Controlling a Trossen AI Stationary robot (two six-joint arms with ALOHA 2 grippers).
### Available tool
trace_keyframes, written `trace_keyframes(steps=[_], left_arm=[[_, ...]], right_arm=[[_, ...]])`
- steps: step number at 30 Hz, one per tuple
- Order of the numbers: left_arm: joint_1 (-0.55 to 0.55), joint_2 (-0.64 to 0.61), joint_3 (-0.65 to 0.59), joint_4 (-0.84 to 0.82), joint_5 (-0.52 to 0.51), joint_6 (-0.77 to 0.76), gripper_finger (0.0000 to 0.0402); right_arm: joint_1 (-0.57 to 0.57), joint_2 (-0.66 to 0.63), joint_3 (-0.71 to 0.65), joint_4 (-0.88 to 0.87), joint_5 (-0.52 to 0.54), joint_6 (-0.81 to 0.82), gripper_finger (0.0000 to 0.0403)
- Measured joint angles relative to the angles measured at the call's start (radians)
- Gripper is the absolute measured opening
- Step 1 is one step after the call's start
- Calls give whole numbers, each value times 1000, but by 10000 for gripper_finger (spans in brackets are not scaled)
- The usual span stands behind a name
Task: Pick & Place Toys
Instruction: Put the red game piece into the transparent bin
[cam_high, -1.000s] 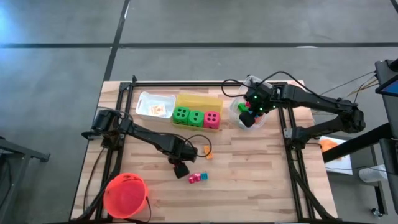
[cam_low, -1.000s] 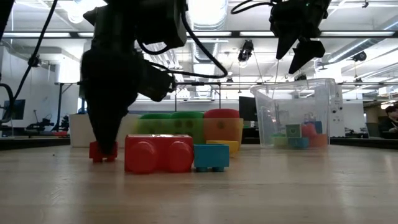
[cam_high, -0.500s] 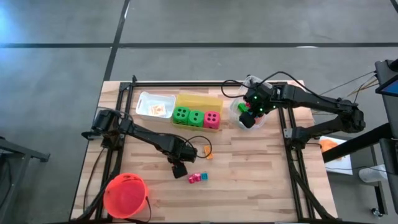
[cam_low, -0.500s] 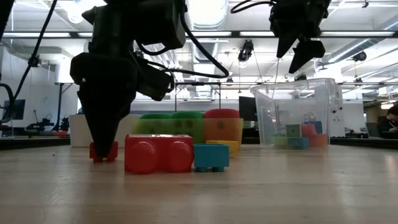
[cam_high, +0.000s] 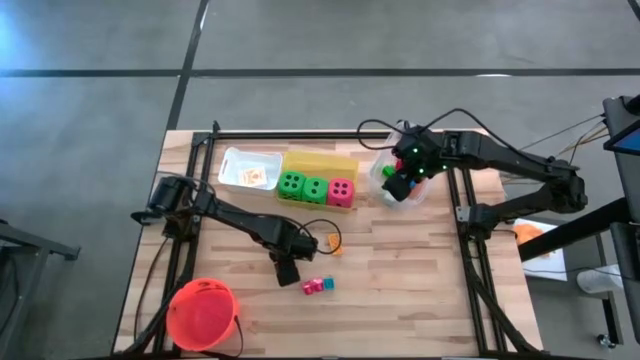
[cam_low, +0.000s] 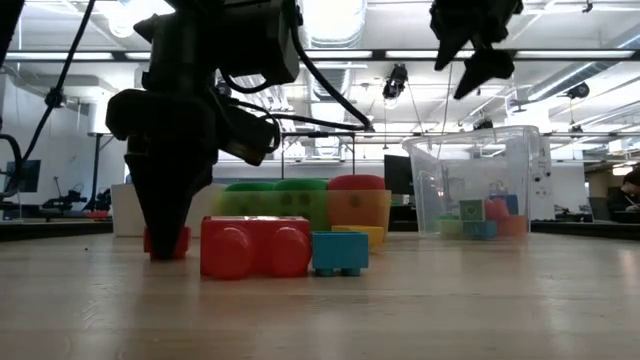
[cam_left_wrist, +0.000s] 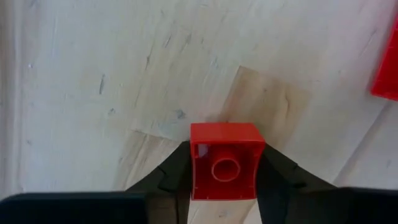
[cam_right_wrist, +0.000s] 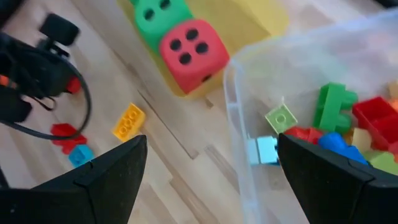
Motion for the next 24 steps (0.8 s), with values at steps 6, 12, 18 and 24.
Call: trace_keyframes(steps=[6,12,18,24], left_arm=[[30,-97,-1,-17,40,0,116],[111,-287,-1,92,81,-11,116],[262,-439,0,449,165,-78,116],[417,-463,0,891,334,-244,116]], right_arm=[[52,0,99,10,-14,-88,354],[178,0,213,73,-43,-311,354],[275,2,274,193,69,-433,354],[322,4,270,327,167,-574,354]])
